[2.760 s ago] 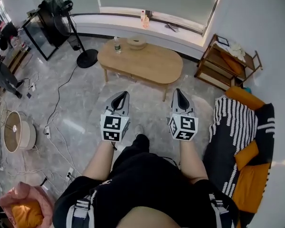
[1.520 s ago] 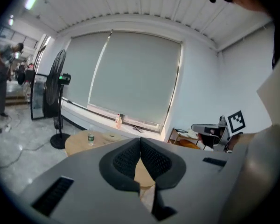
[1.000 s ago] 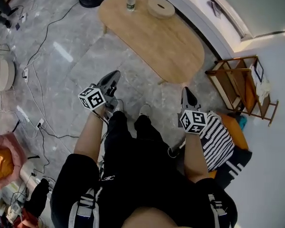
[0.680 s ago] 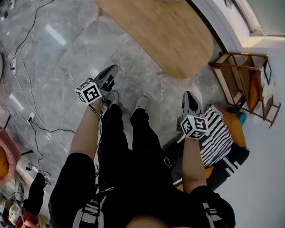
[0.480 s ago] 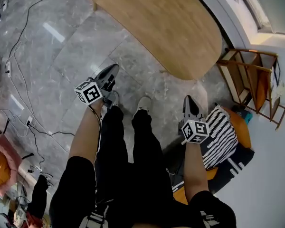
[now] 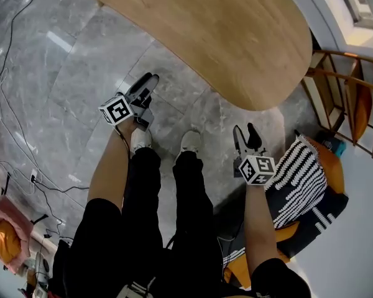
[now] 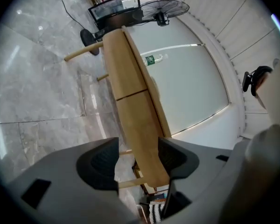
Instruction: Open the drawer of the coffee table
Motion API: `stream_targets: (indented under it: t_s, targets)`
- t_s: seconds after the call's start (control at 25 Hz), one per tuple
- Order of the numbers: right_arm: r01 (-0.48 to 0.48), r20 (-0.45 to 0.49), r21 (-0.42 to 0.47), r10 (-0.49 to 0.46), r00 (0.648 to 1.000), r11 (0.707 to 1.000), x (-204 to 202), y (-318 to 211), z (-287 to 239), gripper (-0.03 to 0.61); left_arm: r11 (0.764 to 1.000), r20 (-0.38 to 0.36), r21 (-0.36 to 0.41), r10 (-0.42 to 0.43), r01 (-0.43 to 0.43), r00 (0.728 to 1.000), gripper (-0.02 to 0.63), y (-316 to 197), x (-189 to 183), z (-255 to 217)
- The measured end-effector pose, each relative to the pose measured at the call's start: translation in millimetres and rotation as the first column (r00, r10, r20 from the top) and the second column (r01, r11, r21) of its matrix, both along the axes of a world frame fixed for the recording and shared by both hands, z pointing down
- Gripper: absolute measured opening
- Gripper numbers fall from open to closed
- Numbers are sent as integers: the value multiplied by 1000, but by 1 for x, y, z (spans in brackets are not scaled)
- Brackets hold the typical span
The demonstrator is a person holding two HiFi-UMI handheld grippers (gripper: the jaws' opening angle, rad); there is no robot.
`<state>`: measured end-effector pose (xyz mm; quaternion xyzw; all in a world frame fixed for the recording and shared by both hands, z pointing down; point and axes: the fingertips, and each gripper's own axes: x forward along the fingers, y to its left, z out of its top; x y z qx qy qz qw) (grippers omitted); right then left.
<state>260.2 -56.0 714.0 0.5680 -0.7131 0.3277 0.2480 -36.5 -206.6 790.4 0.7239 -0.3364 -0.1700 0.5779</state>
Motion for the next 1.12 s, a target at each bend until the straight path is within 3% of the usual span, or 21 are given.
stream_targets:
  t_s: [0.12,0.24,0.48,0.64,0.76,0.96,1.12]
  targets:
    - [-1,-10,33,1,1000,999,14,-14,29,242,1000,-54,-7,24,-25,998,265,-15,28,32]
    - [12,-7,73,-11,1000,997,24,-28,51,253,992,-100,105,87,-77,991,270,-34,56,47]
    - [84,-27,160,-81,996,984,23,-54,79,275,976,-257,204,130,-78,958,276,-64,82,48]
    - [87,-4,237,-89,996,968,25,-69,75,281,974,-341,220,124,-49,932,285,-80,87,50]
    - [74,30,289,-86,996,955,28,-80,68,279,966,-364,255,131,-37,922,290,-87,92,47]
    - [125,13,296,-134,991,947,21,-87,68,270,968,-435,250,104,9,895,288,-90,91,48]
    - [157,7,299,-167,986,941,12,-83,68,255,968,-438,248,83,31,895,259,-92,88,52]
